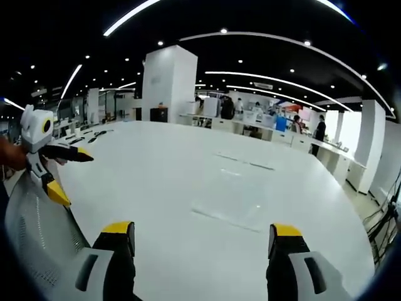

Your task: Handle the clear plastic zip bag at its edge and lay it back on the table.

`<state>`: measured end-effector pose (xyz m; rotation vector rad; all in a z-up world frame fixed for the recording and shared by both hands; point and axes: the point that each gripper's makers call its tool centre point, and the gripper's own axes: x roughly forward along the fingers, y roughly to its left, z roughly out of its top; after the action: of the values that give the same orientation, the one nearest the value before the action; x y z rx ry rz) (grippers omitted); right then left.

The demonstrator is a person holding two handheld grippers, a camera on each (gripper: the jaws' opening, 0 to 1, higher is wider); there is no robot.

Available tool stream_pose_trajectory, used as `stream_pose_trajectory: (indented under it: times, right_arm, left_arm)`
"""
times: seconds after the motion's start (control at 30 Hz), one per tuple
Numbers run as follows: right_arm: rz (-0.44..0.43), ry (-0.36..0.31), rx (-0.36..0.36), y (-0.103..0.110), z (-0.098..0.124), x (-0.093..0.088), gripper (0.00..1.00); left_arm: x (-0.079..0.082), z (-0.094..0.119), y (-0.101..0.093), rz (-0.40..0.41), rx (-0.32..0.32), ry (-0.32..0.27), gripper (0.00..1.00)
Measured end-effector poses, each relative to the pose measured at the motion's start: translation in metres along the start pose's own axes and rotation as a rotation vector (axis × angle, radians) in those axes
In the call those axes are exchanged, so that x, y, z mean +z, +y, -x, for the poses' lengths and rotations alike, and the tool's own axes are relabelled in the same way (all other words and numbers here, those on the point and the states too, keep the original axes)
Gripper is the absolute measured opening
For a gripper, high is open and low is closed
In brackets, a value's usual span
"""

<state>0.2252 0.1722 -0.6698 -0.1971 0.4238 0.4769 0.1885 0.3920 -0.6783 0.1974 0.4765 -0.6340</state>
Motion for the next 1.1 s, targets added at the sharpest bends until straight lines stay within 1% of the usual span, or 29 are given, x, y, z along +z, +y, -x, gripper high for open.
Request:
stream_pose_trajectory:
  times: [0.07,0.17,0.27,0.37,0.43,0.47,0.53,0.73,0.87,1.1]
  right_arm:
    - [0.013,0.004,0.004,-0.004,-0.002,0.0,0.88]
    - [0.044,0.017,0.016,-0.008,-0.004,0.003,0.88]
    - [0.073,0.029,0.031,-0.012,-0.007,0.005,0.87]
    - [0.095,0.043,0.048,-0.009,-0.008,0.006,0.87]
    - [0.11,0.059,0.061,-0.011,-0.011,0.003,0.86]
    - [0.116,0.078,0.067,-0.011,-0.012,0.001,0.86]
    - [0.122,0.078,0.075,-0.011,-0.014,0.001,0.85]
    - [0.136,0.106,0.098,-0.014,-0.021,-0.003,0.84]
    - [0.142,0.114,0.109,-0.012,-0.024,-0.003,0.82]
    - [0.146,0.13,0.117,-0.016,-0.032,-0.005,0.81]
  left_arm:
    - [0.001,0.0,-0.001,-0.005,-0.007,0.0,0.93]
    - [0.003,-0.003,-0.004,0.021,-0.041,-0.003,0.93]
    - [0.005,-0.004,-0.008,0.021,-0.055,-0.012,0.96]
    - [0.006,-0.004,-0.012,0.022,-0.067,-0.015,0.98]
    - [0.005,-0.004,-0.015,0.032,-0.076,-0.008,0.99]
    - [0.004,-0.004,-0.016,0.035,-0.08,-0.004,0.99]
    - [0.006,-0.004,-0.018,0.044,-0.09,-0.012,0.99]
    - [0.007,-0.003,-0.014,0.062,-0.089,-0.023,0.99]
    - [0.006,-0.004,-0.012,0.074,-0.088,-0.019,0.99]
    - [0.005,-0.004,-0.012,0.072,-0.085,-0.017,0.99]
